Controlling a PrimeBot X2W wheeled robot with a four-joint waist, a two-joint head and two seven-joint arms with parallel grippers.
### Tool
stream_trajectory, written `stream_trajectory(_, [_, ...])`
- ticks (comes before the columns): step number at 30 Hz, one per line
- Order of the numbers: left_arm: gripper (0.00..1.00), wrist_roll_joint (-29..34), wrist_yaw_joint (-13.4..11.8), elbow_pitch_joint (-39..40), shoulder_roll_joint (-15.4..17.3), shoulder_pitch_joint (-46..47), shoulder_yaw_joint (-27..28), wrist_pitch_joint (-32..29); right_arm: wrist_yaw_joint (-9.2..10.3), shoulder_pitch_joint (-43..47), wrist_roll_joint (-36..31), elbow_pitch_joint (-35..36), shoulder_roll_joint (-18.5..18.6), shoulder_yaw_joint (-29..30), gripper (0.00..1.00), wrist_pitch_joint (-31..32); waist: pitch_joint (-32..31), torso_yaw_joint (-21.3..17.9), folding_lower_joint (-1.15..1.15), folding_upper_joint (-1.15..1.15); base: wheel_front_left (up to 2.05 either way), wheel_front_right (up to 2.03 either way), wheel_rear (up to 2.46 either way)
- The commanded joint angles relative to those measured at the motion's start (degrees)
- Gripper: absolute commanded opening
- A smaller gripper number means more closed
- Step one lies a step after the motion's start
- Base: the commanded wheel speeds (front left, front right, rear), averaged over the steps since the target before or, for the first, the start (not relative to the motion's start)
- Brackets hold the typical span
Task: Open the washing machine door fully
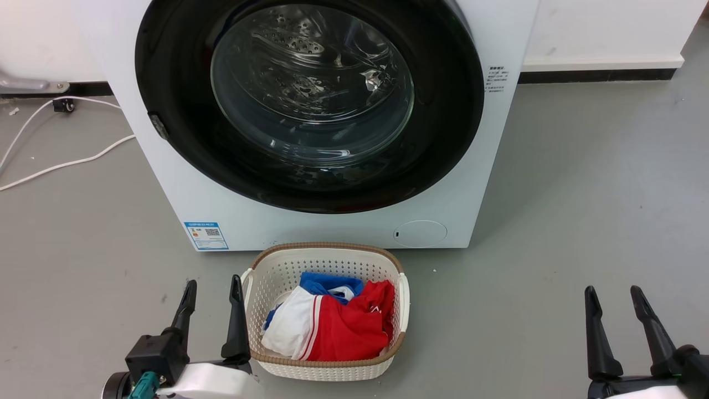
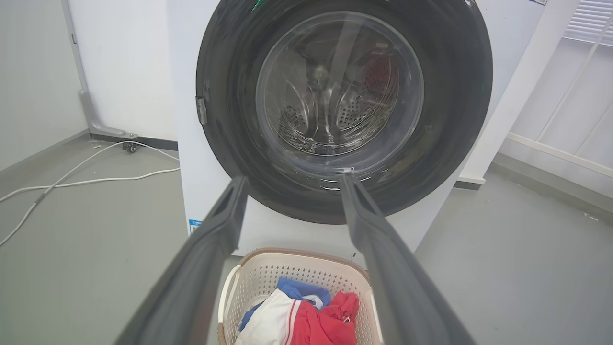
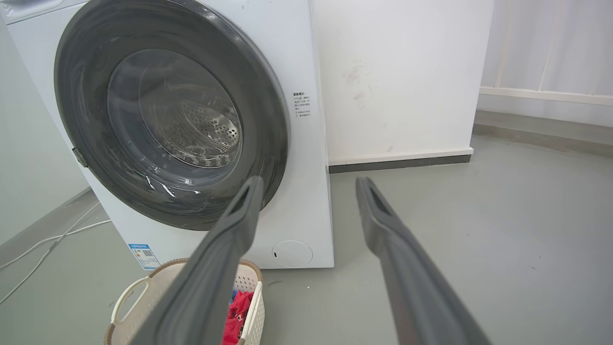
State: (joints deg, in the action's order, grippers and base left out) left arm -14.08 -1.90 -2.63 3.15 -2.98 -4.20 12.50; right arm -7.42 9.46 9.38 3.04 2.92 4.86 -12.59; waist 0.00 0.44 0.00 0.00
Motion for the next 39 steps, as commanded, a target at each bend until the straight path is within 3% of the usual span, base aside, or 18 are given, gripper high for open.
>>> stream_trajectory(1, [1.00, 1.2, 0.2, 0.2, 0.0, -0.2, 0.1, 0.5, -0.11, 0.4, -1.1, 0.6, 0.0, -0.1, 1.00, -0.5, 0.0, 0.0, 0.00, 0.00, 0.00, 0.00, 0.00])
stream_trajectory(21, [1.00, 7.5, -0.1, -0.7, -0.3, -1.3, -0.2, 2.6, -0.06, 2.0, -6.6, 1.4, -0.1, -0.1, 1.00, -2.6, -0.1, 0.1, 0.00, 0.00, 0.00, 0.00, 0.00])
stream_trajectory(39, [1.00, 6.4, -0.5, -1.8, -0.3, -1.4, -0.1, 2.7, -0.07, 2.1, -2.6, -0.2, -0.1, -0.1, 1.00, -2.6, 0.0, 0.2, 0.00, 0.00, 0.00, 0.00, 0.00])
